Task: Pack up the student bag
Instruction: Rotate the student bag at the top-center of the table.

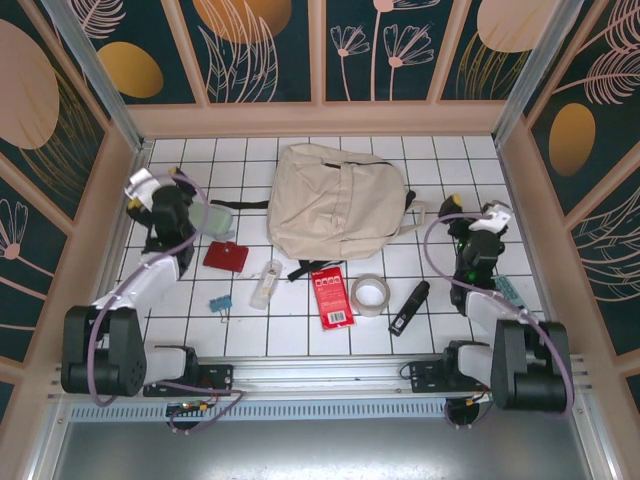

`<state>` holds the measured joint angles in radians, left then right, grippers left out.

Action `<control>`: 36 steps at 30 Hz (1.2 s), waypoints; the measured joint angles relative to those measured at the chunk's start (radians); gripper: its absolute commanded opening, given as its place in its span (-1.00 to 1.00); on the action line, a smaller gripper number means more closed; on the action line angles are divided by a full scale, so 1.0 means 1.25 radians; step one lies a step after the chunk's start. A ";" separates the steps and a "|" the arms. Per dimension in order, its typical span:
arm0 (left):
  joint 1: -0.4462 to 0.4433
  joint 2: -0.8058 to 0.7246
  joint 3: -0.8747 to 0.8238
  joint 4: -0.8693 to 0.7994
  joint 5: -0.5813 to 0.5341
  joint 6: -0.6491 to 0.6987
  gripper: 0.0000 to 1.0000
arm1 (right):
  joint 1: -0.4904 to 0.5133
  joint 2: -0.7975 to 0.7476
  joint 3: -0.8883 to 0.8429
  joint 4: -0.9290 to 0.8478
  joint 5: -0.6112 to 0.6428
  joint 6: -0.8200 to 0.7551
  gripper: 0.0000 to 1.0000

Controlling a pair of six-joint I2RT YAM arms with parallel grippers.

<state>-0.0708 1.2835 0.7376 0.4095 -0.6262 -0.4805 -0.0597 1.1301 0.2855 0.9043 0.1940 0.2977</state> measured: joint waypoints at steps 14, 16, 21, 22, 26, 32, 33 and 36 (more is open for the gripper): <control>-0.085 -0.077 -0.040 -0.145 0.327 -0.240 0.93 | 0.004 0.119 0.210 -0.231 -0.277 0.244 0.98; -0.143 -0.040 -0.040 -0.145 0.345 -0.263 0.87 | 0.040 0.192 0.282 -0.267 -0.280 0.222 0.98; -0.265 0.062 -0.040 -0.143 0.378 -0.322 0.71 | 0.081 0.370 0.428 -0.355 -0.284 0.176 0.98; -0.287 0.084 -0.040 -0.143 0.385 -0.332 0.70 | 0.081 0.399 0.447 -0.374 -0.284 0.169 0.98; -0.329 0.162 -0.025 -0.150 0.406 -0.366 0.39 | 0.081 0.472 0.488 -0.441 -0.286 0.145 0.98; -0.341 0.269 0.028 -0.168 0.433 -0.390 0.31 | 0.081 0.544 0.556 -0.532 -0.285 0.114 0.84; -0.343 0.280 0.036 -0.171 0.435 -0.393 0.34 | 0.081 0.550 0.565 -0.544 -0.286 0.109 0.78; -0.348 0.311 0.064 -0.185 0.444 -0.403 0.37 | 0.081 0.565 0.584 -0.573 -0.289 0.099 0.64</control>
<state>-0.5053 1.6722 0.8173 0.1780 -0.0708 -0.9836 0.0410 1.8359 1.0149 0.1886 -0.1677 0.4213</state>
